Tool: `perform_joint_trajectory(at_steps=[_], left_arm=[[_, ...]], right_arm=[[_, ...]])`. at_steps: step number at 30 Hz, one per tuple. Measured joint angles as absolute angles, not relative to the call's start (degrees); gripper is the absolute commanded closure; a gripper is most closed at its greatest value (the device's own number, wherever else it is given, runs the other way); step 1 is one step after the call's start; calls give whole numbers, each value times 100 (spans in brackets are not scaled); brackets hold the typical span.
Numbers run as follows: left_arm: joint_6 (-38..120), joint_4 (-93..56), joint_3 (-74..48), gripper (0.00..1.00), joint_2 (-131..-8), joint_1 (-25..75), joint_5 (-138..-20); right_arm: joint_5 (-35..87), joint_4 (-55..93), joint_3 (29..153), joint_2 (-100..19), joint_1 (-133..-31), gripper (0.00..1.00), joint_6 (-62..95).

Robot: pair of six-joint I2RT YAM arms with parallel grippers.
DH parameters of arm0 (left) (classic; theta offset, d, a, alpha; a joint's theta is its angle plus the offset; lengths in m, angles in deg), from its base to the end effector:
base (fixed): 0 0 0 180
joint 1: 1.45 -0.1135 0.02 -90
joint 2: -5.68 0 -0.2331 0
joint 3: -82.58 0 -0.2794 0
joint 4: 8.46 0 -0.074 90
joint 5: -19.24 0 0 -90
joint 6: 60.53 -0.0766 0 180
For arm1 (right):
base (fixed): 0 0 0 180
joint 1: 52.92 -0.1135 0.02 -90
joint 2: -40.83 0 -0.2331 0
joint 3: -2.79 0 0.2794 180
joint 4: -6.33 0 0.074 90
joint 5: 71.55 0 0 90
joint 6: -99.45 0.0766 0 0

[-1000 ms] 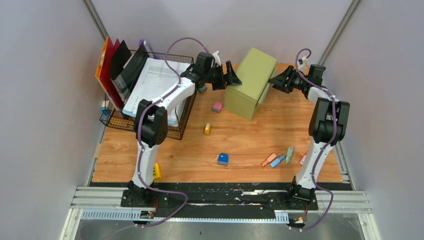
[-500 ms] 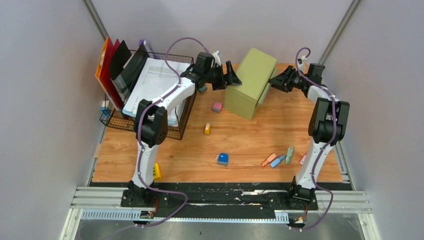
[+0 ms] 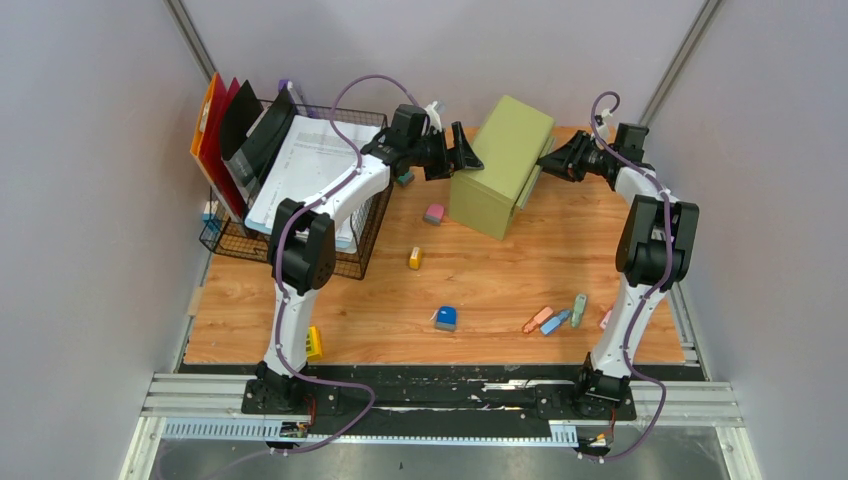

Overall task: Organize the desk
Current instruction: Open the drawer in the storage box.

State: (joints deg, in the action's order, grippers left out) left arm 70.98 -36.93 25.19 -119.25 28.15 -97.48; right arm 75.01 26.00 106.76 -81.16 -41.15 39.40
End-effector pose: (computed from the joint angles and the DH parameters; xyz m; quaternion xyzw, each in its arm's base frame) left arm 0.4655 -0.3041 0.2204 0.0258 0.8532 -0.4429 0.2742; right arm 0.5036 -0.0396 0.1537 0.0863 0.8130 0.4813 0.3161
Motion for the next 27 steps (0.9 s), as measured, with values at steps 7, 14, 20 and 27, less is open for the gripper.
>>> perform_joint_trajectory(at_steps=[7, 14, 20, 27], left_arm=[[7103, -3693, 2519, 4, -11925, 2815, -9750], [7107, -3693, 2519, 4, -11925, 2815, -9750], [7109, -3693, 2519, 4, -11925, 2811, -9752], [7109, -3696, 2519, 4, -11925, 2809, -9752]], right_arm=[[7494, 2609, 10676, -8116, -4115, 97, 3958], [7492, 2622, 10676, -8116, -4104, 100, 3958], [7494, 2633, 10676, -8112, -4067, 100, 3956], [7501, 2668, 10676, -8101, -4030, 100, 3947]])
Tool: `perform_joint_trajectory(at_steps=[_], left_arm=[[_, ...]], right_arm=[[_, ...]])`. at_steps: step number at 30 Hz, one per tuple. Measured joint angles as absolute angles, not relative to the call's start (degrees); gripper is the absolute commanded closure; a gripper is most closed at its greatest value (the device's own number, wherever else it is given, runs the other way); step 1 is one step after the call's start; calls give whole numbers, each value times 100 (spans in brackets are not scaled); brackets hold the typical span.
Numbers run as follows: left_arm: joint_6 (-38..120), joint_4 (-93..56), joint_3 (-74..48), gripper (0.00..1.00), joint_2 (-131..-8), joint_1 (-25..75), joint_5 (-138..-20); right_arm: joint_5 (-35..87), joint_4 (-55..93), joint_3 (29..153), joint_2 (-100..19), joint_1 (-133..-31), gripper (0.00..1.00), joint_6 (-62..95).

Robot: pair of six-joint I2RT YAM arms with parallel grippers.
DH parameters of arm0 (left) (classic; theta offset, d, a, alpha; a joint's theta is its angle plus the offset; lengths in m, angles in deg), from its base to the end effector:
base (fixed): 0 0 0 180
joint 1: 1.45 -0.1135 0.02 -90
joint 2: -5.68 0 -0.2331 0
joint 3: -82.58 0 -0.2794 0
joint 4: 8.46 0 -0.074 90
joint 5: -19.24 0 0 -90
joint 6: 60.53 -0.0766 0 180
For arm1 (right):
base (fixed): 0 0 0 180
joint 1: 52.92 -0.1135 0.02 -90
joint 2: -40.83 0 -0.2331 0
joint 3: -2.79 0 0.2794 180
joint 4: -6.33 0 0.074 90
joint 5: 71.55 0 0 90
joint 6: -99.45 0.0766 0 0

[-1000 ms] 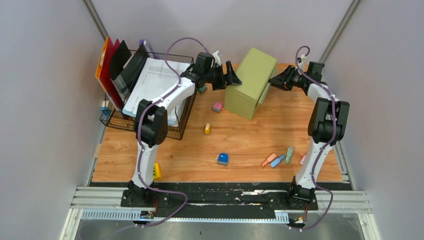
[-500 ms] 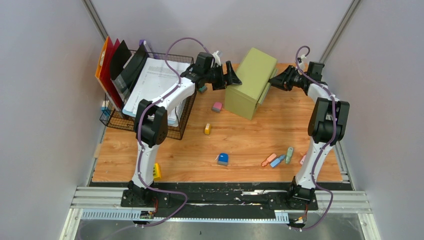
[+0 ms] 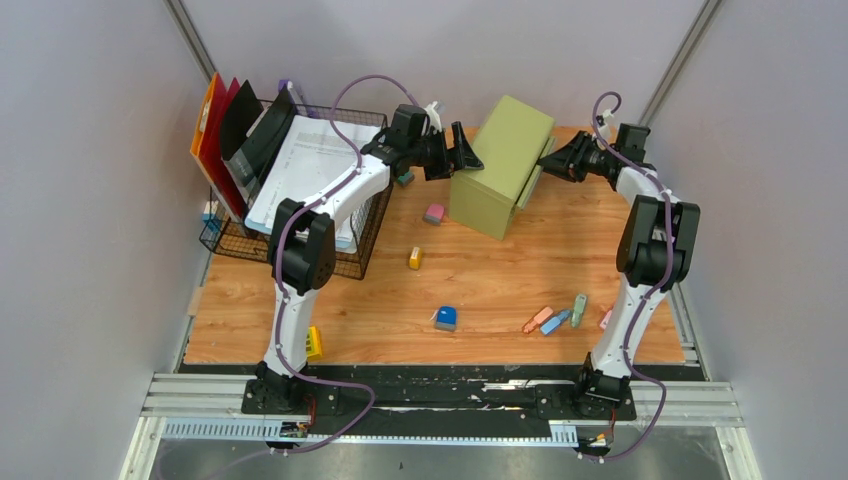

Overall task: Organize the desk
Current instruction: Open the drawer in the storage box.

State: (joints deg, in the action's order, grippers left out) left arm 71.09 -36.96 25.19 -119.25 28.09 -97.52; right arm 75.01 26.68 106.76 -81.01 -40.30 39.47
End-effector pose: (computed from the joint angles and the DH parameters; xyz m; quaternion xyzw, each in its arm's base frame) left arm 0.4658 -0.3036 0.2203 0.0246 0.8533 -0.4432 0.2736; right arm 0.5021 -0.0469 0.1539 0.0953 0.8133 0.4795 0.3156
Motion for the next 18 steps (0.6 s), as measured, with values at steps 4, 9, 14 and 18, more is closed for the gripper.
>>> perform_joint_trajectory(at_steps=[4, 9, 14, 18], left_arm=[[7112, -3696, 2519, 4, -11925, 2806, -9752], [7112, -3696, 2519, 4, -11925, 2802, -9756], [7112, -3696, 2519, 4, -11925, 2780, -9763], [7112, -3696, 2519, 4, -11925, 2771, -9763]], right_arm=[[7555, 2720, 10676, -8097, -3975, 100, 3932], [7641, 2812, 10676, -8092, -3894, 100, 3912], [7665, 2860, 10608, -8027, -3820, 100, 3849], [7630, 2950, 10372, -7795, -3645, 100, 3711]])
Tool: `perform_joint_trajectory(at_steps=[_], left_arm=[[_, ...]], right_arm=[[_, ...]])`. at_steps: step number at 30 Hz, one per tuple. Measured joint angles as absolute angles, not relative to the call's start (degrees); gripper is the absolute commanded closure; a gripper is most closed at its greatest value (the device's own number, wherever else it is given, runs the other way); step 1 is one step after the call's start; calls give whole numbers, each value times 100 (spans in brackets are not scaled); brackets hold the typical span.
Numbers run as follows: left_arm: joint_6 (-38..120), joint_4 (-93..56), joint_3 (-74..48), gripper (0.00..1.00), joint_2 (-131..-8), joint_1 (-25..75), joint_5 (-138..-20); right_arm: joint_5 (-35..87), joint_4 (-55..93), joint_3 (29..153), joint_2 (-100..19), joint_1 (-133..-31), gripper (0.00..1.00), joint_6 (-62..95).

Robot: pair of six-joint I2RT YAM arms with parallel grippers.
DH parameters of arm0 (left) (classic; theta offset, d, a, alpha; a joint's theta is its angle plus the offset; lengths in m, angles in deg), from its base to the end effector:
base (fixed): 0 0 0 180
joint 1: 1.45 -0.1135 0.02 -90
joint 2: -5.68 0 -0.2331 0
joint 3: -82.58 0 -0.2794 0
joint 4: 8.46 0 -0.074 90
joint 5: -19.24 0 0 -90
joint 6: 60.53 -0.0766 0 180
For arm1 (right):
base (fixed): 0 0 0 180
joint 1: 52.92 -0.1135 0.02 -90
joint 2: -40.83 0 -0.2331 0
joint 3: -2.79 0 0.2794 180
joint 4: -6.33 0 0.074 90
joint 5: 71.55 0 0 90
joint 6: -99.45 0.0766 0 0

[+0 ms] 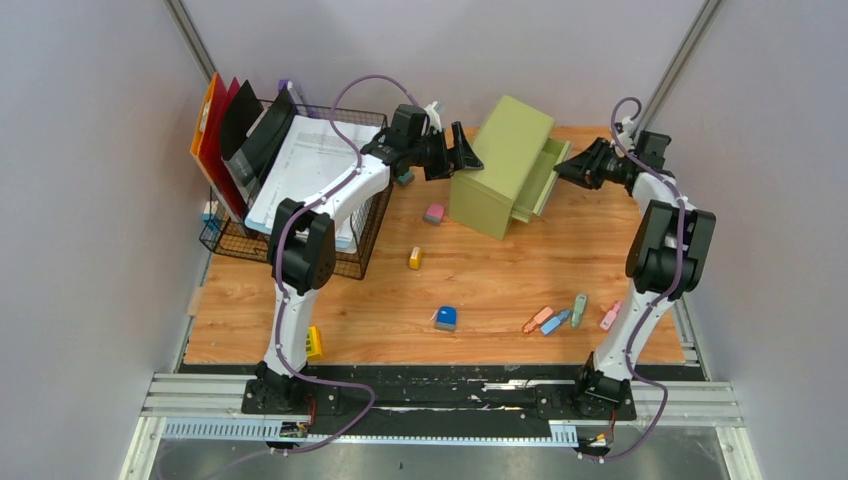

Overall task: Organize the desk
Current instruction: Open the drawer in the storage box.

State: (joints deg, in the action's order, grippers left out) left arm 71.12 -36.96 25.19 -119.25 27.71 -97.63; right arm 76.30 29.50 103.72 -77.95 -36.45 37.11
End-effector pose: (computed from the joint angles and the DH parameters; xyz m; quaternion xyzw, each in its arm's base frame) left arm 0.4677 -0.3006 0.2204 0.0220 0.8532 -0.4429 0.2744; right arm 0.4833 -0.0752 0.1568 0.1134 0.8135 0.4734 0.3182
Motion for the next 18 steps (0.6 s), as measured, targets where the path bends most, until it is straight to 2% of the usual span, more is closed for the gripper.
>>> perform_joint_trajectory(at_steps=[1, 2, 4, 7, 10, 13, 18], left_arm=[[7109, -3696, 2519, 4, -11925, 2769, -9763], [7109, -3696, 2519, 4, -11925, 2769, -9763], [7107, -3696, 2519, 4, -11925, 2767, -9763], [7101, -3717, 2537, 3, -11925, 2765, -9761], [7059, -3844, 2611, 2, -11925, 2765, -9715], [6941, -4002, 2707, 0, -11925, 2767, -9656], [6495, -4391, 2956, 0, -11925, 2771, -9516]], right_arm=[[7623, 2971, 10289, -7723, -3567, 98, 3652], [7614, 2985, 10232, -7672, -3508, 90, 3610], [7606, 3068, 10084, -7546, -3352, 66, 3503], [7553, 3251, 9909, -7338, -3180, 43, 3217], [7439, 3341, 9745, -7113, -3090, 27, 2869], [7400, 3452, 9487, -6739, -3051, 20, 2555], [7514, 3951, 9163, -5970, -2865, 19, 1462]])
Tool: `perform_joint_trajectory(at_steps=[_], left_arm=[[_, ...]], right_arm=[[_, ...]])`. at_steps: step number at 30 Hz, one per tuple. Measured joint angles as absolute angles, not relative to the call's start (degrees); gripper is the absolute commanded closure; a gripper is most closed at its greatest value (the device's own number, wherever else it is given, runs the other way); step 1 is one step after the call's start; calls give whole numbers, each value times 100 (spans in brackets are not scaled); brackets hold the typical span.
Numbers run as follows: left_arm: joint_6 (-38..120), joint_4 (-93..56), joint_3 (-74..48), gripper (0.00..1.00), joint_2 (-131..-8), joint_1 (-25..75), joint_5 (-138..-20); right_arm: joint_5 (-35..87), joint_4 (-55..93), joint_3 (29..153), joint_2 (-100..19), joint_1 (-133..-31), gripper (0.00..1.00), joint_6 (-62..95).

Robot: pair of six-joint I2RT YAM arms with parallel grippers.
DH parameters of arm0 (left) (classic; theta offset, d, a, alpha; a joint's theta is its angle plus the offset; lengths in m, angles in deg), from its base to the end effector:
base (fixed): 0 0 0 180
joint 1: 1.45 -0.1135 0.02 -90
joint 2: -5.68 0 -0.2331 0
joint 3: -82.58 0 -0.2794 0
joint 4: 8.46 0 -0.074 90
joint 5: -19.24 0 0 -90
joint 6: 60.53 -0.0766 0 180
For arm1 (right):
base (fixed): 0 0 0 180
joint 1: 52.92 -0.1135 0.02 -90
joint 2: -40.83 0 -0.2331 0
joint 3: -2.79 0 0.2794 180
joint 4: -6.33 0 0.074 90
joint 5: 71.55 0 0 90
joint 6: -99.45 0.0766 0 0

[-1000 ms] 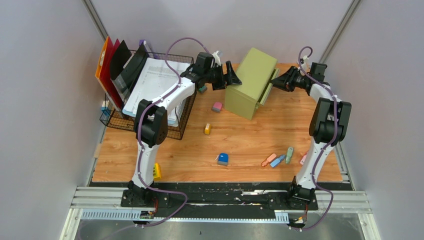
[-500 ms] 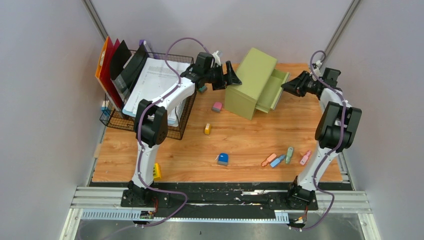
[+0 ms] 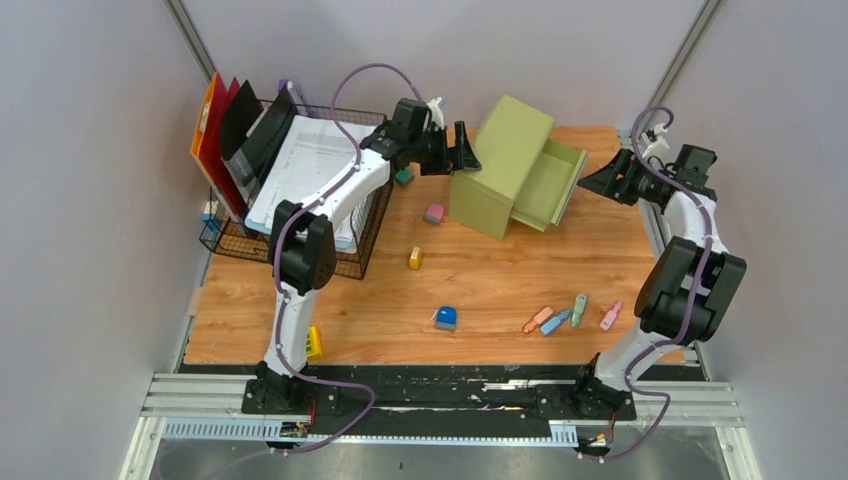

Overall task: Organize the desk
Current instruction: Open the drawer in the storage box, then pick up the stationery from the corner of the board.

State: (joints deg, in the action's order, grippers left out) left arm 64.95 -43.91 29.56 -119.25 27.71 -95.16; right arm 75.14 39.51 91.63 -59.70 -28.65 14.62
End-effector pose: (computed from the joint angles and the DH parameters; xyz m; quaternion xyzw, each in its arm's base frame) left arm 0.4672 -0.2969 0.2355 0.0526 0.8648 -0.4050 0.2921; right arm 0.4078 -0.1136 0.2042 0.0303 0.8323 0.3763 0.4058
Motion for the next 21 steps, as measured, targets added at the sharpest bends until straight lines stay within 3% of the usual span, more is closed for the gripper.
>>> perform_joint_trajectory(at_steps=[5, 10, 21], left_arm=[[5868, -4688, 3125, 0, -11866, 2782, -9352], [5042, -5051, 3081, 0, -11547, 2778, -8967], [3997, -5280, 2167, 0, -10504, 2728, -8379]], right_arm=[[7525, 5166, 8938, -5419, -2699, 21, -219], [6731, 6232, 8047, -4875, -2714, 21, -1600], [5206, 6925, 6652, -3797, -2747, 24, -2547]])
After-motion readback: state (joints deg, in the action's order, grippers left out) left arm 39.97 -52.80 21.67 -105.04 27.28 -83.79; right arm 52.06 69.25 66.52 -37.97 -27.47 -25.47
